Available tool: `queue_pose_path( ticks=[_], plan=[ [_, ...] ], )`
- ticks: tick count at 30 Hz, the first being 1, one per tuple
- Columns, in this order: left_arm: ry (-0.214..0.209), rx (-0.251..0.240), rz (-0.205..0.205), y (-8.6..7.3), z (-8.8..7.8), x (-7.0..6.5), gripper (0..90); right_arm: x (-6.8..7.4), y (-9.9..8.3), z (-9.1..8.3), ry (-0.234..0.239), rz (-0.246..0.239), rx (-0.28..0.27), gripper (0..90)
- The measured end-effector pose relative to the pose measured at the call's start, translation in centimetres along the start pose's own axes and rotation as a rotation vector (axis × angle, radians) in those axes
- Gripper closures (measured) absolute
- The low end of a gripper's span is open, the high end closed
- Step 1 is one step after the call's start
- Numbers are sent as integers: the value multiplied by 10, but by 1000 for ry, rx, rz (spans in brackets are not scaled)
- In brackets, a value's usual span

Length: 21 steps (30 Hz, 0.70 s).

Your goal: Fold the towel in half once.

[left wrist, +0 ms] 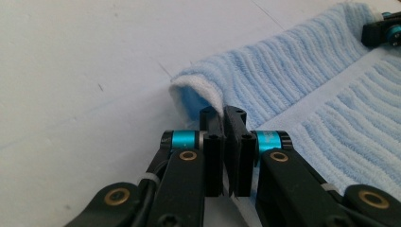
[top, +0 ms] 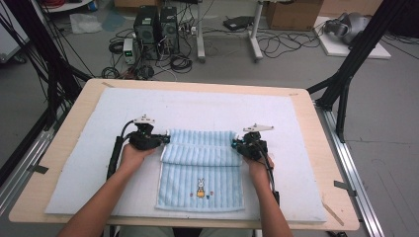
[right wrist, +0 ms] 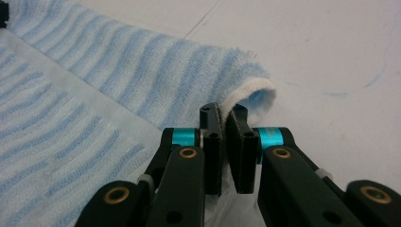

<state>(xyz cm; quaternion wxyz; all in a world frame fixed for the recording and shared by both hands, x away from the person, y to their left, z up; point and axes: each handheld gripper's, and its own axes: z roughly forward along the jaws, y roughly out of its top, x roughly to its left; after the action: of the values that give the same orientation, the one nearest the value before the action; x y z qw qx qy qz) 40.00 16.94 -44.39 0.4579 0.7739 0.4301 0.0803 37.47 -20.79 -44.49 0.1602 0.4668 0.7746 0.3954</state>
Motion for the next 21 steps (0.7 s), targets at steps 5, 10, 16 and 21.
queue_pose_path(
  ticks=[5, 10, 16, 21],
  plan=[
    [9, -19, -18, 0, 6, 11, 859, -4, 5, 7, -16, -1, -16, 852],
    [4, -72, -5, 13, 9, 20, 860, -7, 16, 12, -42, -3, -50, 852],
    [48, -91, 21, 26, 10, 25, 859, -9, 32, 21, -71, -4, -74, 852],
    [47, -66, 18, 23, 11, 28, 845, -8, 32, 28, -79, -5, -47, 847]
  ],
)
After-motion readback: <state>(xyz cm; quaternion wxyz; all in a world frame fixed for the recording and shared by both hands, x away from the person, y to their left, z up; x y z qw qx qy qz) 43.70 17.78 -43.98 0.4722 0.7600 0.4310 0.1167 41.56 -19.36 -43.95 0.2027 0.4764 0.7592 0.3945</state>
